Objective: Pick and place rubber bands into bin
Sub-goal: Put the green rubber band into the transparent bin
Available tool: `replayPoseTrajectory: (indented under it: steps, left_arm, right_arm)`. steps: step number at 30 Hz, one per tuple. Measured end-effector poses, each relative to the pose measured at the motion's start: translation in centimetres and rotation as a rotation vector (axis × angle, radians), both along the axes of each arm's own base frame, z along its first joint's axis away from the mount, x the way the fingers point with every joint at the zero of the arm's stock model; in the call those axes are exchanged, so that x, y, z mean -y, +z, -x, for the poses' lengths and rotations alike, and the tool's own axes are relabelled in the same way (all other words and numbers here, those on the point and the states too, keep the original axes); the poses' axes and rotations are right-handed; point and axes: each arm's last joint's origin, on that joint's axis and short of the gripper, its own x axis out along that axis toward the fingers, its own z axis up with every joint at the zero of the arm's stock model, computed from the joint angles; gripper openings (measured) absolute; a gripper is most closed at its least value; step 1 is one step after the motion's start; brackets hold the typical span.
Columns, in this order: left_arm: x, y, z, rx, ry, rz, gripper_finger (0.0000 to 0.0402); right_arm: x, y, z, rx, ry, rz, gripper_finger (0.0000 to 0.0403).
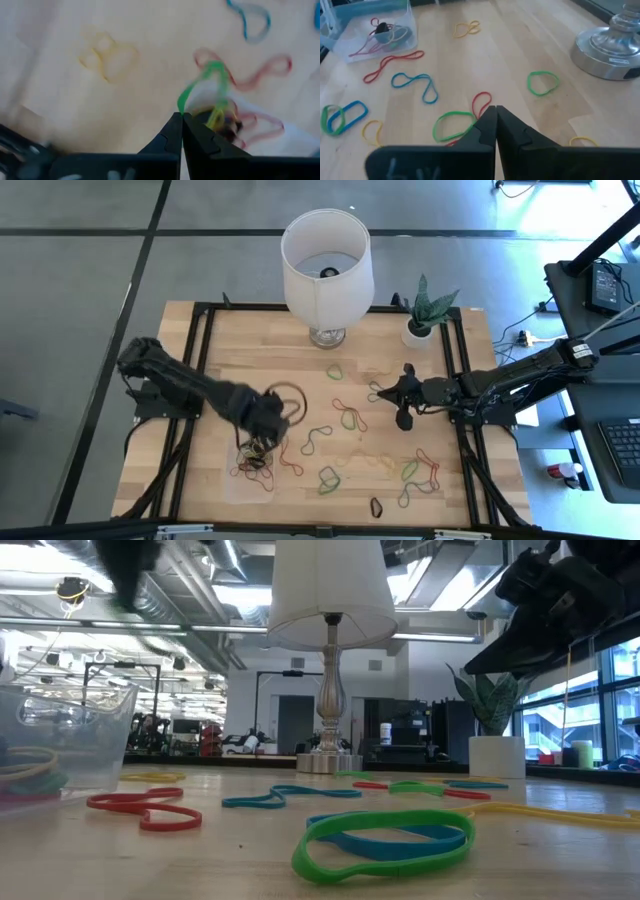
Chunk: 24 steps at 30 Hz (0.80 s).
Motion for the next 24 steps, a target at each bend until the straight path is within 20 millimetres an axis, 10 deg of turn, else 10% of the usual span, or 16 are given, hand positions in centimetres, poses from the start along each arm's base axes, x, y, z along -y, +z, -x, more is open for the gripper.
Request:
replayPoseTrajectory:
  steps: [24]
  left_arm:
    - [11.3, -9.8, -0.7, -0.229, 0.009, 0.139, 0.0002]
  right_arm:
    - [-0.3, 0.0, 0.0, -0.013, 0.103, -0.015, 0.0010]
